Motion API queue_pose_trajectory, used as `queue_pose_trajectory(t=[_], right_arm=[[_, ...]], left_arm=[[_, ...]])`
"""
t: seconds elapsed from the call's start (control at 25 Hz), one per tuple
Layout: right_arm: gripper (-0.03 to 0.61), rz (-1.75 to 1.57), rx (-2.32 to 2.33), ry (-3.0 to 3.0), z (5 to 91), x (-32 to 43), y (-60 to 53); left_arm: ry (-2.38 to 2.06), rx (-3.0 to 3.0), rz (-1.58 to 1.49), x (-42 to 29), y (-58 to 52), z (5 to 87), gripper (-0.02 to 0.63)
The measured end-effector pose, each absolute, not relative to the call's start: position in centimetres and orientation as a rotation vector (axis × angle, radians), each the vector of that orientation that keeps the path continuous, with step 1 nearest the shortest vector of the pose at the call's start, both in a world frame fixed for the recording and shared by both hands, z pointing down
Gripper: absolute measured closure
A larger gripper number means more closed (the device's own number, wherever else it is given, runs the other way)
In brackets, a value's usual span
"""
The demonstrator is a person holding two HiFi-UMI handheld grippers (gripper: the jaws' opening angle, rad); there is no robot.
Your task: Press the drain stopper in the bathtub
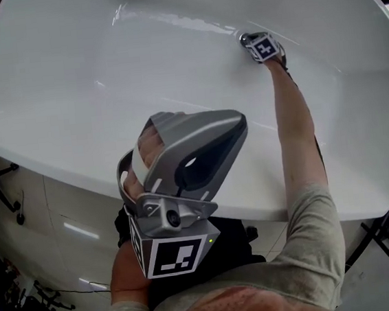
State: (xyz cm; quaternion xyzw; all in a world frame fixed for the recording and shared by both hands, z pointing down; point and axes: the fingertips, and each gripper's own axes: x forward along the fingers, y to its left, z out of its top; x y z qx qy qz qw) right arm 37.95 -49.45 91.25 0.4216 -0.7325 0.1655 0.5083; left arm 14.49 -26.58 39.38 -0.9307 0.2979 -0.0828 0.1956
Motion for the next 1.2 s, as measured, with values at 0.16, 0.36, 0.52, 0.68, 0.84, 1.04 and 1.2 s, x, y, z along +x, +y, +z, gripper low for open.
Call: queue_pose_trajectory(t=[0.16, 0.36, 0.52, 0.68, 0.84, 1.04, 1.2], right_arm=[[0.575, 0.401, 1.038, -1.787, 91.8, 37.9, -49.6], [0.572, 0.432, 1.071, -1.804, 91.7, 37.5, -49.6], [0.574, 0.436, 1.092, -1.807, 91.6, 37.4, -49.5], [0.575, 0.413, 1.096, -1.769, 91.9, 37.2, -49.9], [0.575, 0.431, 1.098, -1.752, 92.6, 37.1, -49.4], [0.575, 0.425, 1.157, -1.735, 92.4, 37.5, -49.5], [0.577, 0.484, 1.268, -1.731, 89.8, 39.5, -50.3]], left_arm=[[0.792, -2.602, -0.220, 14.6, -26.3, 39.0, 0.604], [0.746, -2.605, -0.224, 14.6, -25.6, 39.4, 0.604], [0.760, -2.625, -0.232, 14.5, -26.2, 39.2, 0.604], [0.794, -2.640, -0.226, 14.3, -26.7, 39.5, 0.604], [0.808, -2.643, -0.237, 14.3, -26.7, 40.0, 0.604], [0.812, -2.653, -0.247, 14.4, -26.8, 40.2, 0.604], [0.814, -2.646, -0.235, 14.6, -27.0, 40.1, 0.604]])
